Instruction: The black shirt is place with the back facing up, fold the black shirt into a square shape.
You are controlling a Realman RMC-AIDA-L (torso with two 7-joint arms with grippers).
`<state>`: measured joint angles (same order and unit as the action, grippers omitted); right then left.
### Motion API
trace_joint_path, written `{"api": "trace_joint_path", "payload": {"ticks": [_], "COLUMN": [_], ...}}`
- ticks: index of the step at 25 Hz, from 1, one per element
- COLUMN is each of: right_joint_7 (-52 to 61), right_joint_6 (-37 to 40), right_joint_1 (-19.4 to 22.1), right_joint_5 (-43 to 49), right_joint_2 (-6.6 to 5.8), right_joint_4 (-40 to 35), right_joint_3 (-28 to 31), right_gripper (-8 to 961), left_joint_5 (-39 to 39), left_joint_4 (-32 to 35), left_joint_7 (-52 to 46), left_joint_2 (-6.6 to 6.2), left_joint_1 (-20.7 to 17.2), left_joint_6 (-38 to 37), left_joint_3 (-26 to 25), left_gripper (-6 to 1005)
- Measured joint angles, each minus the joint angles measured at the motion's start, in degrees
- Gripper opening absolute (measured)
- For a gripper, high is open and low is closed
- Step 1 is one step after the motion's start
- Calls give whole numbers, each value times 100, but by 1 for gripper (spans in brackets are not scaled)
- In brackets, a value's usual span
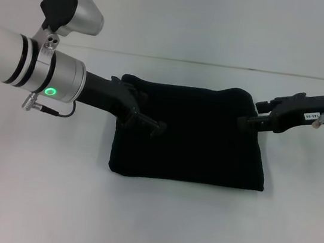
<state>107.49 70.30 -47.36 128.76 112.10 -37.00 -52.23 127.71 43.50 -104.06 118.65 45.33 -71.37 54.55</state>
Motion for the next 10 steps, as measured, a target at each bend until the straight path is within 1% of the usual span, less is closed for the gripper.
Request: {"api": "trace_joint_path", "payload": {"ticks": [10], "right_joint_7": [-8], "right_joint_6": [-82], "right_joint_1": [20], "right_joint_5": [0], "right_joint_2": [4], "right_joint_4": [0], "right_joint_3": [6], "right_gripper": [728], "left_joint_5": [0], "left_joint_4": [54], "left_joint_7": [0], "left_joint_2": [-27], "left_joint_1": [-15], "left_joint_6": [-12], "left_joint_3": [-25], "left_gripper": [937]}}
